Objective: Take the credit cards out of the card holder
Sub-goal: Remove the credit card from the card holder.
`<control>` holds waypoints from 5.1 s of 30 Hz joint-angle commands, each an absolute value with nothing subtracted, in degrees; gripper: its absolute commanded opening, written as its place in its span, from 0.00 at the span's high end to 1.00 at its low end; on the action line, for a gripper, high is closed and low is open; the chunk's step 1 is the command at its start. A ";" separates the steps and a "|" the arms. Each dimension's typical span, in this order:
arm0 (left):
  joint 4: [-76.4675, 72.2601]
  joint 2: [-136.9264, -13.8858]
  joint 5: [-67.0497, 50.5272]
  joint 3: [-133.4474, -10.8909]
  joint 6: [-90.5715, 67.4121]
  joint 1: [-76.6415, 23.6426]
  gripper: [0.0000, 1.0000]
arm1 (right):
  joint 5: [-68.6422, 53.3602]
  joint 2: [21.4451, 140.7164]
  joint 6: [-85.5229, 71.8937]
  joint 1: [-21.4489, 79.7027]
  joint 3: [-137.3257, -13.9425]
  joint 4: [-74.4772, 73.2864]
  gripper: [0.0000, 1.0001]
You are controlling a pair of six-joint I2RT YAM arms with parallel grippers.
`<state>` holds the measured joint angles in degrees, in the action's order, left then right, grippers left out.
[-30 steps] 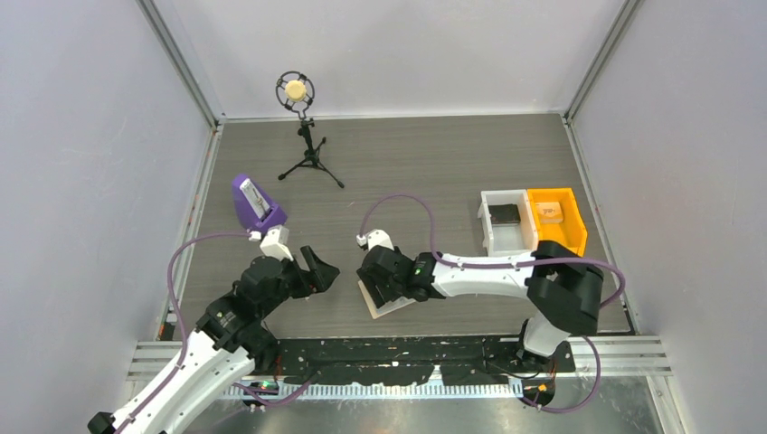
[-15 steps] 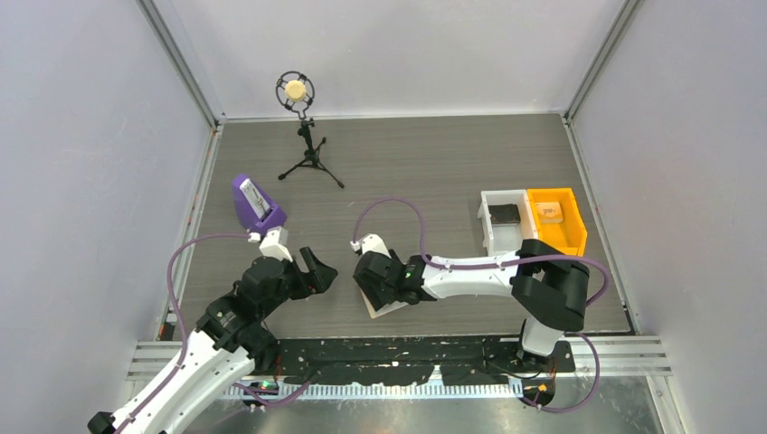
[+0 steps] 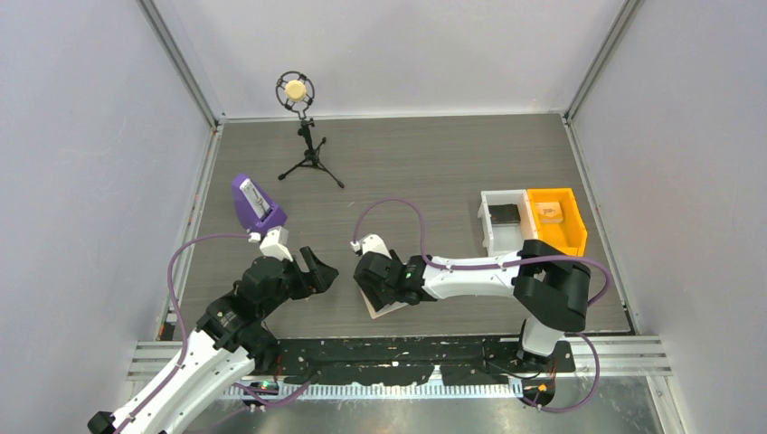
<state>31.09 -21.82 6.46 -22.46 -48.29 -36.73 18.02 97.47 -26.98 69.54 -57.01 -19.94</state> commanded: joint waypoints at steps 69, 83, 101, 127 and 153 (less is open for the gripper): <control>-2.06 -54.91 -11.68 -19.28 -49.66 -36.65 0.77 | -20.10 91.05 -44.27 52.47 -36.25 20.98 0.60; -6.68 -65.92 -14.80 -21.08 -51.06 -37.35 0.84 | -20.14 89.29 -43.48 51.07 -34.07 21.18 0.60; -13.86 -71.72 -17.86 -20.81 -52.87 -37.48 0.84 | -13.93 88.33 -38.24 54.31 -38.92 11.51 0.66; 2.29 -60.40 -11.13 -23.51 -48.91 -37.53 0.74 | -10.16 90.39 -38.96 54.73 -37.37 11.97 0.95; 1.73 -61.17 -9.64 -19.57 -49.27 -37.55 0.82 | -25.53 96.56 -51.92 46.81 -26.68 38.84 0.95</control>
<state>2.00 -60.45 -10.50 -19.64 -50.33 -37.41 -23.11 95.44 -50.50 47.33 -27.29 33.30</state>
